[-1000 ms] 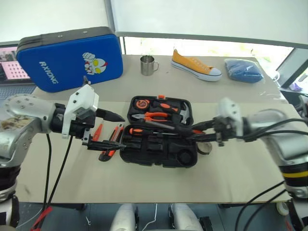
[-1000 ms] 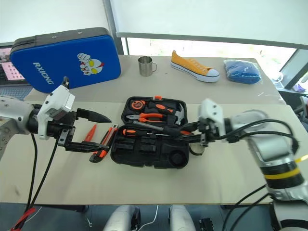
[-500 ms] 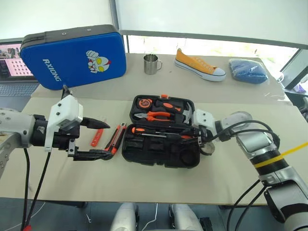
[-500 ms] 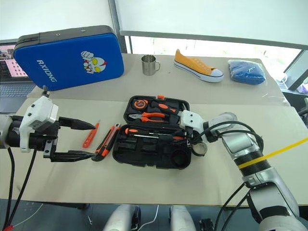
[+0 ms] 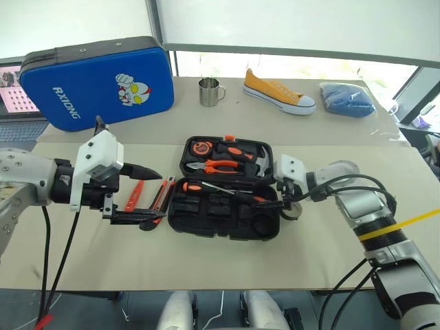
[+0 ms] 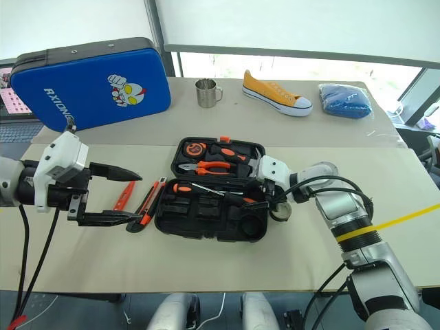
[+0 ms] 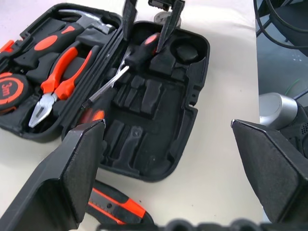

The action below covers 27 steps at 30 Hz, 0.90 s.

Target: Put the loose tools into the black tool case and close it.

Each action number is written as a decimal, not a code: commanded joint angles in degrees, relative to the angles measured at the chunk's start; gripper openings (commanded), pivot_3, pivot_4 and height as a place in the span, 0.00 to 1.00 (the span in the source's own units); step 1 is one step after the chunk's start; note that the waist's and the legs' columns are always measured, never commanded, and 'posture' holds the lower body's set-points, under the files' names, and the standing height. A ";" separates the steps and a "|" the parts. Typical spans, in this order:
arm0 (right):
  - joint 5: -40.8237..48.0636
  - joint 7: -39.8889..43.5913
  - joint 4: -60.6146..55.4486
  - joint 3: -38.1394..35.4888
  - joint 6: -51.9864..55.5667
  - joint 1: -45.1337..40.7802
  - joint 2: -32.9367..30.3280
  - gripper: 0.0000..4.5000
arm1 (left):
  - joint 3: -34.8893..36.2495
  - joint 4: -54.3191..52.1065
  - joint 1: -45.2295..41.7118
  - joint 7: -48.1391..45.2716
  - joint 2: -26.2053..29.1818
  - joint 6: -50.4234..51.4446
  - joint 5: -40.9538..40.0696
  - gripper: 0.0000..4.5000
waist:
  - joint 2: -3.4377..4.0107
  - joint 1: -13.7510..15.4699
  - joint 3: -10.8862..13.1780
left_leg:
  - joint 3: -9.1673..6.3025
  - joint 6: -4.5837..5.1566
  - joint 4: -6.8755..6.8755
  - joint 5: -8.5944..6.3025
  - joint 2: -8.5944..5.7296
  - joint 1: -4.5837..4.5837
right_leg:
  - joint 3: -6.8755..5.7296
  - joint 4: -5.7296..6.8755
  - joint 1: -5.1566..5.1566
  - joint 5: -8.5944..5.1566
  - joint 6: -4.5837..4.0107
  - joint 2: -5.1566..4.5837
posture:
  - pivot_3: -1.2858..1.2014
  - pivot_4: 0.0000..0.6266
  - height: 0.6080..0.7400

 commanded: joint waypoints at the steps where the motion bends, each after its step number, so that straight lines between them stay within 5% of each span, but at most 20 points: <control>1: 3.07 -0.20 -4.46 -3.26 3.22 -0.91 -0.01 1.00 | -0.47 0.54 -1.66 -0.01 0.36 -1.68 0.52 1.00 | 0.00 0.17 0.00 | 0.01 0.00 0.00 0.00 -0.01 -0.02 | 0.00 0.00 -0.01 0.00 0.00 -0.01 | 0.52 0.24 0.99; 6: 2.54 -1.06 -4.59 -2.39 3.90 -0.18 0.67 1.00 | -1.79 1.20 -2.89 0.16 0.07 -2.36 0.55 1.00 | -0.01 0.48 0.01 | 0.02 0.00 0.02 0.00 -0.02 -0.01 | 0.00 -0.01 0.02 0.00 0.01 -0.03 | 0.52 0.24 0.99; 9: 2.27 -1.47 -3.94 -2.07 4.46 -0.01 1.36 0.85 | -2.10 1.63 -3.47 -0.02 0.21 -2.62 0.63 1.00 | -0.01 0.44 0.01 | 0.05 -0.01 0.03 0.00 -0.03 -0.02 | 0.00 -0.02 0.02 0.00 0.01 -0.04 | 0.52 0.24 0.99; 18: 0.71 -1.90 -4.14 -0.89 5.85 0.99 1.07 0.17 | -2.01 1.80 -3.35 -0.37 0.81 -3.21 0.65 1.00 | -0.01 0.44 0.01 | 0.07 -0.01 0.02 0.01 -0.03 -0.02 | 0.00 -0.02 0.00 0.00 0.01 -0.04 | 0.52 0.24 0.99; 27: 0.51 -2.75 -5.26 -0.03 7.59 1.78 1.46 0.17 | -2.36 2.08 -4.10 -0.63 1.08 -3.20 0.78 1.00 | -0.01 0.43 0.01 | 0.07 -0.01 0.03 0.01 -0.03 -0.01 | 0.00 -0.01 0.02 0.00 0.01 -0.03 | 0.52 0.24 0.99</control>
